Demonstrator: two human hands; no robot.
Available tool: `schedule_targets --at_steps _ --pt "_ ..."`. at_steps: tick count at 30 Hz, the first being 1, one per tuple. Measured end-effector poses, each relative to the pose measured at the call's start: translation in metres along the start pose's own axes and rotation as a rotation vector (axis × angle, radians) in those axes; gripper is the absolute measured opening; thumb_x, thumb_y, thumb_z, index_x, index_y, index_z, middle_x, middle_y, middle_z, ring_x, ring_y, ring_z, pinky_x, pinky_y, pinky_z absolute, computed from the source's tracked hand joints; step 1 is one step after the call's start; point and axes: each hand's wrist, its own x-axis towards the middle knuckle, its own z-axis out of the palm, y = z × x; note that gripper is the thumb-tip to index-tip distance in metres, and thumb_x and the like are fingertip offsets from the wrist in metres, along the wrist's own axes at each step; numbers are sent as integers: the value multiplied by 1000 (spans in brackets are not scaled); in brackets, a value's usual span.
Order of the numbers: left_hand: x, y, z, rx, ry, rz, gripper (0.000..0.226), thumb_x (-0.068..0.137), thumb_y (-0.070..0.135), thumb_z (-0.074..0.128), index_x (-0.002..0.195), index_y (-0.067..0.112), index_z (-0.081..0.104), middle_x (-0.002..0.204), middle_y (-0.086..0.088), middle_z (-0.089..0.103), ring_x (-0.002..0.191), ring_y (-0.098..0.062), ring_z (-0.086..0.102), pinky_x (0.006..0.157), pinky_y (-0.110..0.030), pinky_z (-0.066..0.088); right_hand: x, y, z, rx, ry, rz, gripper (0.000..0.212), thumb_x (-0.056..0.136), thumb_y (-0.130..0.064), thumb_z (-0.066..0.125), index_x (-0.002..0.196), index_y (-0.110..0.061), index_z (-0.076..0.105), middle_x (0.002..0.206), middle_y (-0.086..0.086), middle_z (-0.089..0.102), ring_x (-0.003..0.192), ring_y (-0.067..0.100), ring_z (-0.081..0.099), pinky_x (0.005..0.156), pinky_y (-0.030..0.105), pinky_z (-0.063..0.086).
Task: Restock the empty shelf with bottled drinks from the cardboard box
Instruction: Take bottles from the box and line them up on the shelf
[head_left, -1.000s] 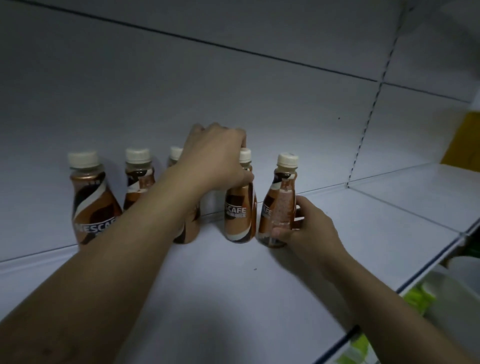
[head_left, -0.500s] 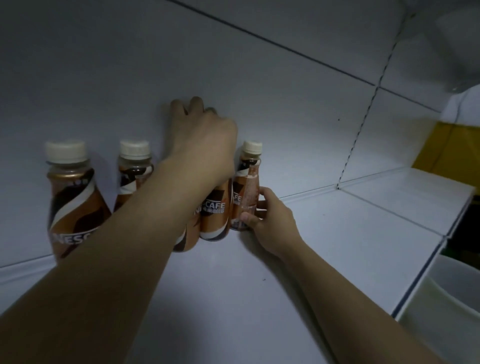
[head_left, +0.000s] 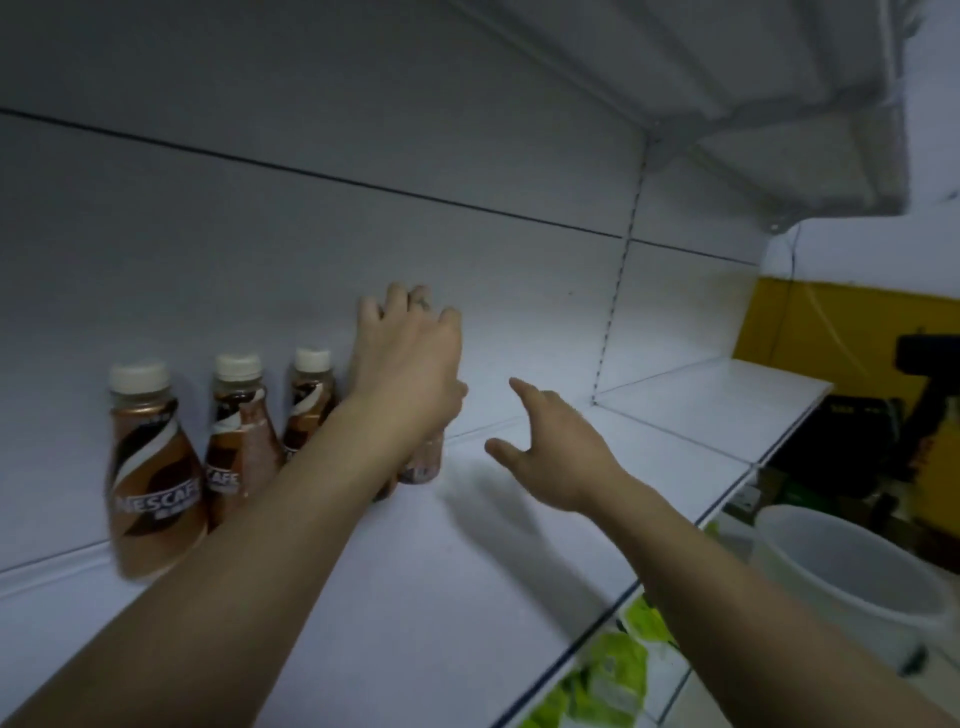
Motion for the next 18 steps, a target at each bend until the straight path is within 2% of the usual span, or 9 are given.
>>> schedule_targets --at_steps 4,9,12,14,18 --pt "-10 62 -15 -197 -44 166 60 83 52 62 134 24 49 138 -5 48 127 -26 37 99 -42 27 -46 46 -44 -50 88 71 82 89 -53 58 154 -24 18 155 5 34 139 24 36 111 41 35" --pt "-30 156 -26 -411 -180 399 60 84 53 61 136 27 47 139 0 48 129 -22 36 103 -40 25 -123 112 -83 -86 172 255 83 87 -54 60 153 -23 22 154 5 35 137 25 38 109 42 37" --pt "-58 216 -27 -477 -252 526 60 83 55 61 134 27 47 137 0 49 129 -23 37 103 -40 26 -180 157 -95 -92 195 389 84 84 -52 65 152 -20 26 151 9 40 135 28 41 107 43 39" --pt "-80 251 -23 -496 -305 592 59 82 55 62 133 26 49 135 -1 51 128 -24 39 102 -41 28 -217 182 -97 -73 194 483 83 85 -48 67 151 -17 28 152 9 39 136 28 40 108 39 38" --pt "-117 306 3 -493 -413 657 60 78 56 65 129 27 52 132 -2 56 125 -25 46 100 -40 34 -276 224 -75 -57 157 652 79 86 -46 66 151 -19 29 151 7 41 135 26 41 105 40 38"
